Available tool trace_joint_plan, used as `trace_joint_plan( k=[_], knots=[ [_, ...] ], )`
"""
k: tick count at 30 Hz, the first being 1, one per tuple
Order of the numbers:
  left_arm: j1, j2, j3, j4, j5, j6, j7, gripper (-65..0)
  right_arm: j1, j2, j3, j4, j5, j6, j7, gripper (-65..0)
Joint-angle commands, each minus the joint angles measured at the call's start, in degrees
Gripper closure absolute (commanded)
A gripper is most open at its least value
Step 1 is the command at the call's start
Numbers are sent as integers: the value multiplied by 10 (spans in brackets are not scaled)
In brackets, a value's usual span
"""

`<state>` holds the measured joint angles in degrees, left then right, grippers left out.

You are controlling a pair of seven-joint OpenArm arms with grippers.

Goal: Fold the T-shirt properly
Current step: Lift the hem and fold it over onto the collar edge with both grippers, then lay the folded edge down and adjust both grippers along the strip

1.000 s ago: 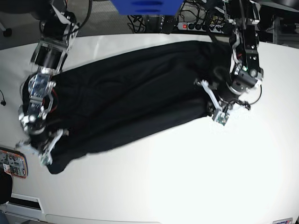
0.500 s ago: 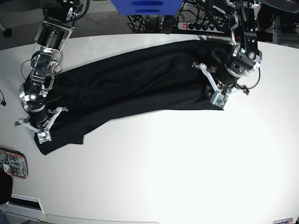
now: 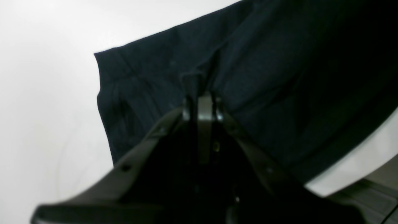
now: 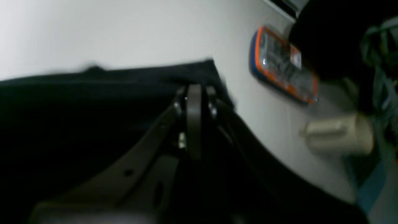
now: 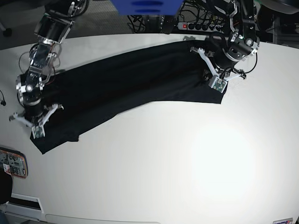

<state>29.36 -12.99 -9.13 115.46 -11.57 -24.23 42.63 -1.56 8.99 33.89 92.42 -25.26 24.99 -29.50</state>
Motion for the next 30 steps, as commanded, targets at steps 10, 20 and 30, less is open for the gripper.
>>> trace_joint_plan(
  k=[10, 20, 30],
  knots=[
    [25, 18, -1, 13, -1, 2, -5, 0, -24, -5, 11, 15, -1, -9, 10, 0],
    [43, 19, 3, 13, 0, 2, -5, 0, -53, -18, 11, 14, -1, -9, 10, 0],
    [52, 19, 4, 12, 0, 2, -5, 0, -61, -23, 11, 12, -1, -9, 6, 0]
  ],
)
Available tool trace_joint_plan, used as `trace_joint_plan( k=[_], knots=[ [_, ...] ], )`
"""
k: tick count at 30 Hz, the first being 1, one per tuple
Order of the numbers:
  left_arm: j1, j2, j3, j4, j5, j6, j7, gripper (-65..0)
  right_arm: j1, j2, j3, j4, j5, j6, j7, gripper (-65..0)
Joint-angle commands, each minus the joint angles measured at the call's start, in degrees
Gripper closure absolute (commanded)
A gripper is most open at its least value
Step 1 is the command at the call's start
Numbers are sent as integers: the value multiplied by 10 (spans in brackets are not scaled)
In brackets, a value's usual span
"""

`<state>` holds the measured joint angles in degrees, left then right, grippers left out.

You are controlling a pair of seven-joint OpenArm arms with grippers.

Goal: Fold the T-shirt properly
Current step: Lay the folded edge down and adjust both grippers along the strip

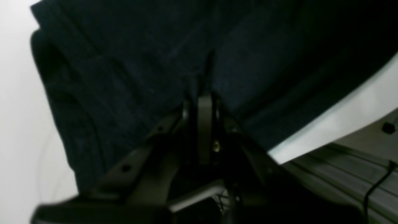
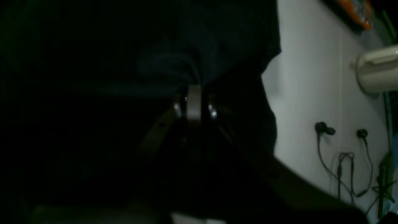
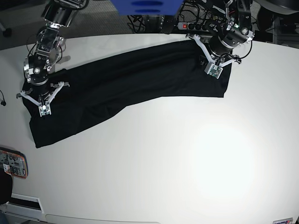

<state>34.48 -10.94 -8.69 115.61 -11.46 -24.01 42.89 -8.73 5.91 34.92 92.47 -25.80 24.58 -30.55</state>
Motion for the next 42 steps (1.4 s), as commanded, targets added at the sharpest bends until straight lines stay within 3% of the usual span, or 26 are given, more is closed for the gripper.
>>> trace_joint_plan(
  k=[1, 2, 5, 9, 12, 17, 42],
  knots=[
    [1, -2, -1, 11, -1, 0, -7, 0, 10, 8, 1, 10, 4, -5, 17, 0],
    [1, -3, -1, 11, -1, 0, -5, 0, 10, 8, 1, 9, 4, -5, 17, -2],
    [10, -3, -1, 11, -1, -1, -5, -15, -5, 8, 2, 8, 6, -5, 18, -135],
    [14, -23, 14, 12, 0, -4, -5, -177, -13, 8, 2, 15, 43, -5, 18, -261],
    [19, -26, 22, 14, 0, -4, -5, -251, -13, 8, 28, 19, 59, -5, 21, -315],
    [35, -26, 21, 47, 0, -4, -5, -294, -13, 8, 60, 59, 60, -5, 21, -335],
    [-45, -24, 21, 49, 1, -1, -4, -294, -7, 7, 54, 97, 51, -5, 17, -336]
  ],
)
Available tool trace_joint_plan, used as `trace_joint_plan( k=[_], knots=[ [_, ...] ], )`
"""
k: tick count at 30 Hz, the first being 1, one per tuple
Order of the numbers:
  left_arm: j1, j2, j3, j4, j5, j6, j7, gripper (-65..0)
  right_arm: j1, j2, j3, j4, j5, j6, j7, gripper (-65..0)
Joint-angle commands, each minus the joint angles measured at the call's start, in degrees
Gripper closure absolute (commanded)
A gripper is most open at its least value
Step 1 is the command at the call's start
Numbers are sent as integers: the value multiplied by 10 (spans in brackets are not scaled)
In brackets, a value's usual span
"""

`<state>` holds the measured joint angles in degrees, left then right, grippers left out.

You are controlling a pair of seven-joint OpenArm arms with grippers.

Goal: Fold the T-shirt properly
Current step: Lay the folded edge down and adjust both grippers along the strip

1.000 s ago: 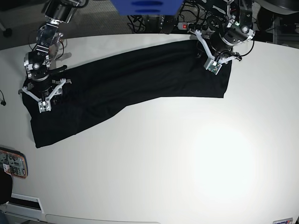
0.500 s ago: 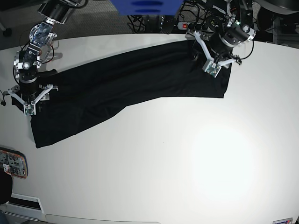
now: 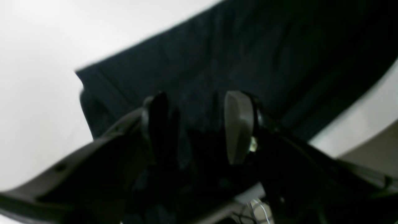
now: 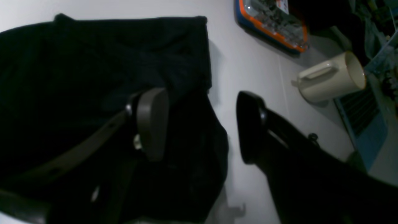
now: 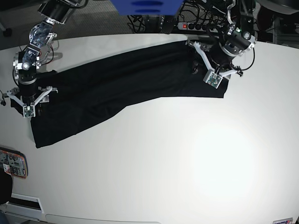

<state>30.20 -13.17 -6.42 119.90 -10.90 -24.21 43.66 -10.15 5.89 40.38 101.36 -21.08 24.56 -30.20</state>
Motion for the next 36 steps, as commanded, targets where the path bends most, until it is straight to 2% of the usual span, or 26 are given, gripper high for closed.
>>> trace_joint_plan(
  k=[1, 6, 9, 17, 22, 27, 30, 34, 36],
  knots=[
    [-11, -1, -1, 1, -5, 1, -12, -294, 16, 7, -8, 7, 4, -5, 13, -336],
    [-33, 1, 0, -40, -5, 1, -11, -294, 105, 7, -31, -38, 4, -5, 13, -336],
    [-33, 18, 0, -62, -5, 1, -11, -294, 109, 7, -31, -73, 4, -5, 13, -334],
    [-50, 18, -1, -177, -5, 1, -15, -294, 114, 8, -45, -219, 6, -5, 21, -334],
    [-50, 15, -6, -198, -2, 1, -16, -294, 114, 8, -47, -344, 6, -5, 69, -334],
    [-54, 4, -65, -205, -2, 1, -16, -294, 114, 10, -46, -397, 7, -7, 69, -334],
    [-58, 2, -93, -207, -1, 0, -16, -294, 114, 10, -19, -393, 6, -29, 69, -334],
    [-66, -17, -98, -209, -4, 0, -15, -294, 114, 10, 4, -367, 5, -75, 69, -334],
    [-66, -17, -100, -209, -1, 0, -15, -294, 114, 10, 4, -349, 5, -85, 68, -334]
  ],
)
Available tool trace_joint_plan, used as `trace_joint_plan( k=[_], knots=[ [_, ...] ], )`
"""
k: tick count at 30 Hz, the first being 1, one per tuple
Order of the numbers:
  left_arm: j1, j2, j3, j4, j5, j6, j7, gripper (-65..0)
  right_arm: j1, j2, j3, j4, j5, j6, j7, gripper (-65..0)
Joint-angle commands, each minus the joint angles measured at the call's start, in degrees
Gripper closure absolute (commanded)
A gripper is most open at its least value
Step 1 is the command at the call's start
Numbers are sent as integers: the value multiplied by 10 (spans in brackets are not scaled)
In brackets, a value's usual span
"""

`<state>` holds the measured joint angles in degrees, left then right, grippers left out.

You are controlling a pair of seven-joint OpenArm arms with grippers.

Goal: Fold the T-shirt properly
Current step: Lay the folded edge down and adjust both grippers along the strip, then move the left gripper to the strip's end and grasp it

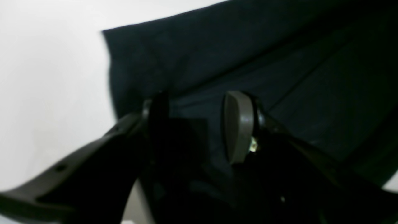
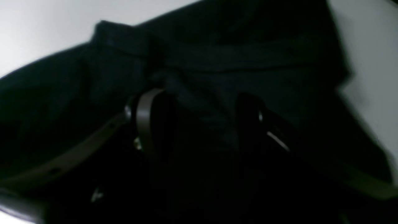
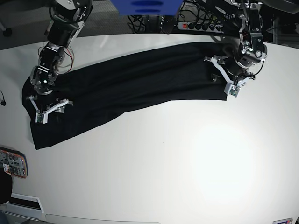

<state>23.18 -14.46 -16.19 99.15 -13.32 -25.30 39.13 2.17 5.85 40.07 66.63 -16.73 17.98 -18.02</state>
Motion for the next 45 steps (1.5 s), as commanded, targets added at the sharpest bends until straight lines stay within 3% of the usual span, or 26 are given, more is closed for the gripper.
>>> trace_joint_plan(
  k=[1, 8, 13, 23, 31, 37, 45],
  knots=[
    [4, -4, -2, -1, 23, 11, 30, -294, -9, 11, 8, 6, -39, -19, -54, -334],
    [-1, -5, -2, -43, 22, 11, 29, -294, -13, 11, 8, 95, -38, -19, -55, -334],
    [-2, -25, -1, -43, 19, 11, 29, -294, -33, 6, 3, 196, -37, -19, -52, -336],
    [-84, -34, 1, -83, 25, 11, 29, -294, -70, -65, -12, 401, -37, -17, -52, -336],
    [-143, -79, 1, -125, 25, 11, 31, -294, -161, -66, -82, 431, -37, -17, -51, -334],
    [-179, -85, -2, -126, 24, 11, 32, -294, -210, -66, -123, 433, -37, -17, -51, -336],
    [-183, -82, -4, -8, 20, 12, 41, -294, -257, -73, -191, 451, -37, -17, -51, -336]
  ],
)
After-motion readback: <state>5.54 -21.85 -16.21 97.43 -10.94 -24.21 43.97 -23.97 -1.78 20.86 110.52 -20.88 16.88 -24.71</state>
